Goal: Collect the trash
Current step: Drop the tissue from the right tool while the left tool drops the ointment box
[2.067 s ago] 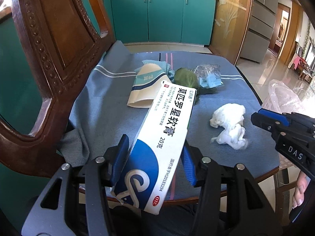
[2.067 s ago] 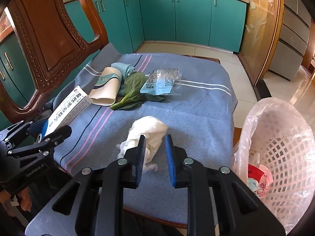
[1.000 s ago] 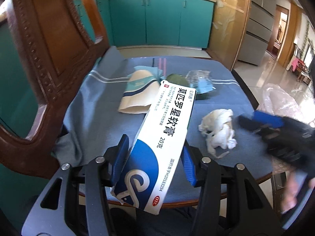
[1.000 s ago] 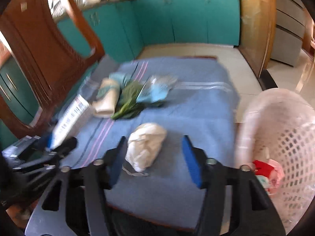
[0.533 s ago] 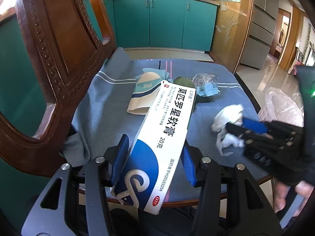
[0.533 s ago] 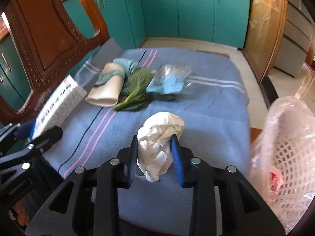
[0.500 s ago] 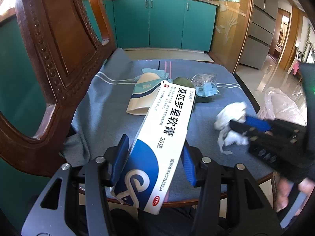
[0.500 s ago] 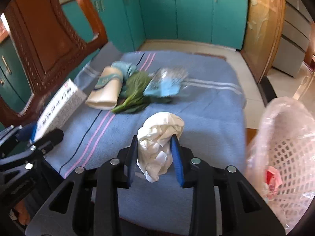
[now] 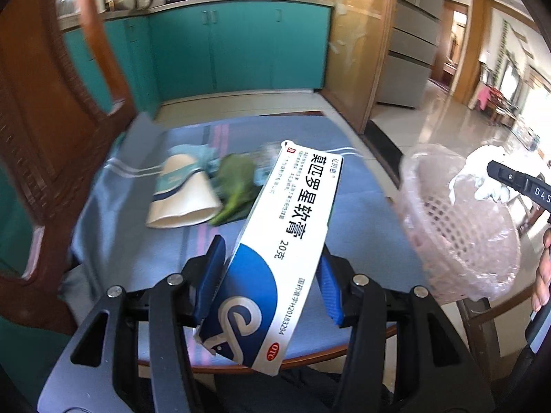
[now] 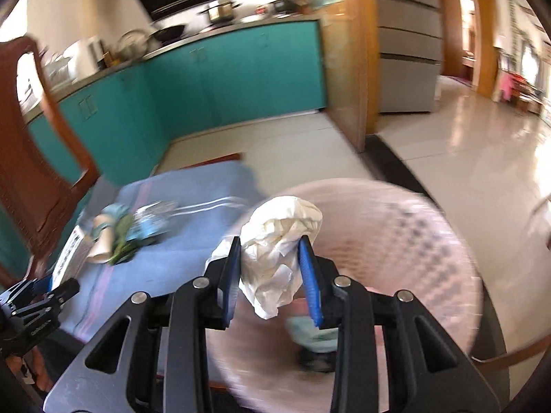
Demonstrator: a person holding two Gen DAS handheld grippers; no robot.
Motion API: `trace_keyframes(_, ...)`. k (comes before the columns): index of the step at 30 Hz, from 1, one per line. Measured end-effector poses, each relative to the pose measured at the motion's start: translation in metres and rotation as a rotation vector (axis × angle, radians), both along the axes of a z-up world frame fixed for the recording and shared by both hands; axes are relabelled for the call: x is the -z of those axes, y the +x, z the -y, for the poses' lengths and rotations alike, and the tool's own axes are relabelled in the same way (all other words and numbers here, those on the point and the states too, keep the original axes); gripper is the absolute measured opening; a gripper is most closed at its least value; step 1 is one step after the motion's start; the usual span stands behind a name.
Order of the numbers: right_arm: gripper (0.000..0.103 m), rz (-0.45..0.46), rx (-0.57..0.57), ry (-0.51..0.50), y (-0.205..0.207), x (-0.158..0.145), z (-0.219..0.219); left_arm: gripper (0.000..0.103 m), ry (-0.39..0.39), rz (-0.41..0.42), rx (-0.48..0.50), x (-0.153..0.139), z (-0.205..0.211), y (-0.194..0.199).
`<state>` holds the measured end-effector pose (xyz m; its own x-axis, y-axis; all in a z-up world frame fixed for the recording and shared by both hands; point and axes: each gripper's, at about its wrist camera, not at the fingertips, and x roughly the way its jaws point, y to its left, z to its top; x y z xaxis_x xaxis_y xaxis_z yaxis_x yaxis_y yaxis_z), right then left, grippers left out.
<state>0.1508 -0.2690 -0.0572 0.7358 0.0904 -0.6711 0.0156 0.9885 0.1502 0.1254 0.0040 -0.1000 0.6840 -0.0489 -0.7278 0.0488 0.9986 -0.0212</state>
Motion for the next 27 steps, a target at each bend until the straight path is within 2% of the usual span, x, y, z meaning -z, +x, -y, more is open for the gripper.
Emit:
trace_keyframes(4,0.033,-0.001,0.064,0.018,-0.011,0.003,0.035,0.052,-0.003,-0.002,0.096,-0.006,0.042,0.011)
trace_keyframes(10,0.033,-0.001,0.094,0.020,-0.023,0.006,0.063,0.052,-0.022,-0.014,0.270,-0.008,0.115,0.028)
trace_keyframes(14,0.033,0.012,0.121,0.012,-0.031,0.005,0.073,0.052,-0.081,-0.072,0.415,0.002,0.165,0.043)
trace_keyframes(16,0.033,0.004,0.134,0.013,-0.032,0.007,0.079,0.052,-0.074,-0.087,0.451,0.010,0.184,0.048)
trace_keyframes(20,0.033,-0.015,0.133,0.014,-0.032,0.014,0.081,0.054,-0.059,-0.112,0.494,0.021,0.203,0.050)
trace_keyframes(23,0.034,-0.033,0.122,0.006,-0.028,0.020,0.076,0.073,-0.059,-0.100,0.492,0.019,0.203,0.049)
trace_keyframes(27,0.048,-0.052,0.117,0.017,-0.020,0.024,0.069,0.081,-0.043,-0.048,0.437,0.006,0.178,0.046)
